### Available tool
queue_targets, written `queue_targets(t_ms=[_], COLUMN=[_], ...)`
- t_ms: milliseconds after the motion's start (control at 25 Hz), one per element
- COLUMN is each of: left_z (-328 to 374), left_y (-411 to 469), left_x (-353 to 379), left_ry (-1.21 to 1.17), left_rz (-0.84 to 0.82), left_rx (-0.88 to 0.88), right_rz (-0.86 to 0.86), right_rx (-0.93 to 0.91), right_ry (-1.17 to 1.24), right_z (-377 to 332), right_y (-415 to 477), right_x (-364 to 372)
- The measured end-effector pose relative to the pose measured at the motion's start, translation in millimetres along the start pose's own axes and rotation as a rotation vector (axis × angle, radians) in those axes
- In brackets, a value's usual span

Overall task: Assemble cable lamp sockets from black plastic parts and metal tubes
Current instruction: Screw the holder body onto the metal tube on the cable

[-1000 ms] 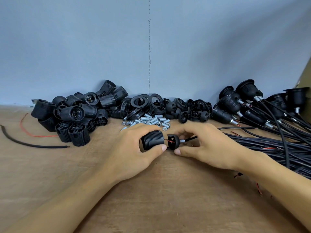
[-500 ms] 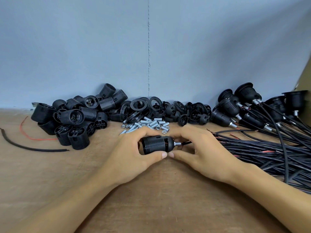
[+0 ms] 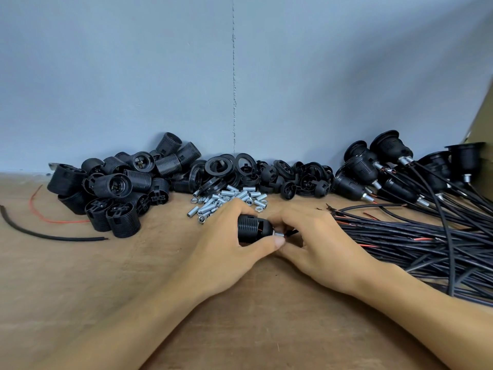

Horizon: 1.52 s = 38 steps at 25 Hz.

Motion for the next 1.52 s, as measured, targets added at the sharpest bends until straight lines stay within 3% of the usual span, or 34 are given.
queue_targets(t_ms=[400,840,1240,1440,1520], left_z=[-2,3,-4,-12,-12], left_y=[1,4,2,2,3], left_x=[5,6,-1,-6,-5], left_ry=[-0.02,-0.268,-0.001,0.037,0.03], left_rz=[-0.021,0.024,-0.004,-0.012,-0.011], left_rx=[-0.03,-0.132,-0.039,-0.026,-0.018], right_rz=[0.02,0.064,-0.003,-0.175,-0.096], right_rx=[-0.02,0.005,0.135,0.209,0.272], right_ry=[-0.014,-0.016,-0.167,-0.186,-0.108], right_z=[-4,-11,3,9,11], right_y=[0,-2,4,8,11], right_x=[3,0,-9,-20,-21])
Point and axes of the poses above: each hand's wrist, its own y-axis towards the middle knuckle, its own x-axis out of the palm, z = x × y, the point moved 2 cm from there along y, towards the middle knuckle, and after that the axes turned 10 degrees about -z, right-handed, at the moved point
